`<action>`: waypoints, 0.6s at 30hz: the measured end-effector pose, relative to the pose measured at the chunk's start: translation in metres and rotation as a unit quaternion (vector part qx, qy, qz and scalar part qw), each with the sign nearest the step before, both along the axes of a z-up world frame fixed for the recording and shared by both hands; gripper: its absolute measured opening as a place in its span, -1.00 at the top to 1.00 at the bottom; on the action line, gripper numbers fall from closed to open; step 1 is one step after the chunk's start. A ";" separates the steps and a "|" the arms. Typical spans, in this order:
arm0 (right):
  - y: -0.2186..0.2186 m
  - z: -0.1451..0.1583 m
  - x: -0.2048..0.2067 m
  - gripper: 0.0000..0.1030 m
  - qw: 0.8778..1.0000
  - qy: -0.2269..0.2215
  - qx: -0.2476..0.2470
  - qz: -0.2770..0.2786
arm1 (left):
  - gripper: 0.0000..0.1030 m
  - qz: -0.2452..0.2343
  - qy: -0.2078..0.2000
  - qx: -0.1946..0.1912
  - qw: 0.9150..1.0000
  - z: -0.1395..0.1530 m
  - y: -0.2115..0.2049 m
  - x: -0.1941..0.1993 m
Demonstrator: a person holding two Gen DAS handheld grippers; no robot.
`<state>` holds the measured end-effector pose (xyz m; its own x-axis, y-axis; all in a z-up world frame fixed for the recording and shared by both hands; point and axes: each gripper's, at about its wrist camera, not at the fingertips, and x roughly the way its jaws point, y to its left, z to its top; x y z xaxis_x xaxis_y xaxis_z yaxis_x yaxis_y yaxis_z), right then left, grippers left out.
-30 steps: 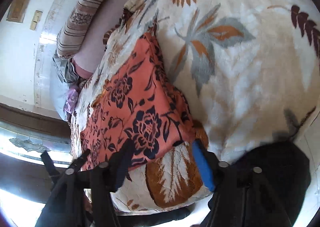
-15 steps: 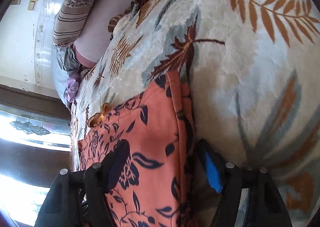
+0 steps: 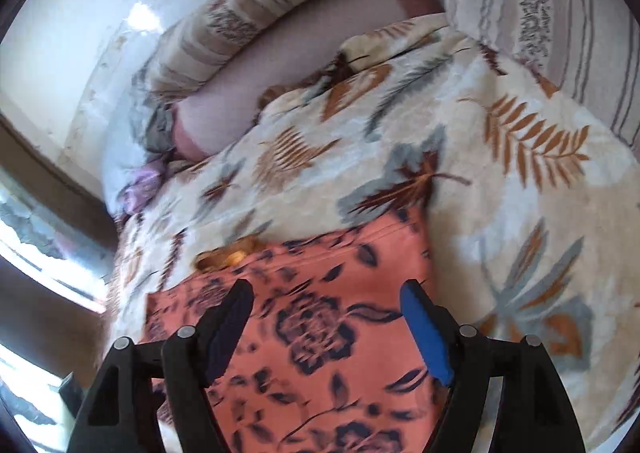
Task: Fold small clothes
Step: 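Smooth the folded shirt flat with both open grippers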
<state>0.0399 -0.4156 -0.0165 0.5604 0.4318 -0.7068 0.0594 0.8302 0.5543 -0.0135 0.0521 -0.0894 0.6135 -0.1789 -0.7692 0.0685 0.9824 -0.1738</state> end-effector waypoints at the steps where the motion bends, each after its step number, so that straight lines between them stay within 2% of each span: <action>1: 0.013 -0.004 -0.008 -0.57 1.000 0.005 0.023 0.018 | -0.71 0.020 0.010 -0.011 1.000 -0.004 0.017 -0.004; 2: 0.025 -0.012 -0.015 -0.57 0.998 0.014 0.041 0.034 | -0.71 0.042 0.031 -0.020 0.998 -0.011 0.033 -0.007; 3: 0.035 -0.022 -0.020 -0.57 0.997 0.026 0.050 0.043 | -0.55 0.060 0.059 -0.027 0.996 -0.023 0.048 -0.010; 4: 0.045 -0.034 -0.025 -0.57 0.997 0.040 0.049 0.047 | -0.25 0.066 0.083 -0.034 0.994 -0.035 0.061 -0.012; 5: 0.051 -0.048 -0.028 -0.57 0.996 0.057 0.043 0.047 | 0.26 0.071 0.090 -0.026 0.993 -0.040 0.069 -0.017; 6: 0.055 -0.062 -0.030 -0.57 0.995 0.081 0.037 0.041 | 0.30 0.068 0.083 -0.026 0.994 -0.037 0.073 -0.021; 7: 0.056 -0.075 -0.032 -0.57 0.993 0.103 0.038 0.032 | 0.30 0.064 0.090 -0.036 0.993 -0.034 0.076 -0.024; 9: 0.055 -0.084 -0.037 -0.57 0.994 0.095 0.051 0.021 | 0.30 0.066 0.099 -0.047 0.992 -0.028 0.081 -0.029; 11: 0.054 -0.084 -0.037 -0.57 0.994 0.094 0.057 0.018 | 0.30 0.066 0.092 -0.039 0.993 -0.019 0.083 -0.032; 13: 0.055 -0.086 -0.036 -0.57 0.993 0.097 0.057 0.017 | 0.19 0.072 0.070 -0.040 0.994 -0.004 0.090 -0.031; 15: 0.057 -0.086 -0.035 -0.57 0.994 0.097 0.046 0.024 | -0.12 0.056 0.043 -0.056 0.996 0.012 0.092 -0.017; 17: 0.060 -0.085 -0.035 -0.57 0.994 0.096 0.036 0.026 | -0.29 0.040 0.027 -0.053 0.997 0.018 0.090 0.010; 18: 0.059 -0.084 -0.036 -0.57 0.994 0.096 0.035 0.026 | -0.29 0.028 0.030 -0.053 0.998 0.018 0.090 0.027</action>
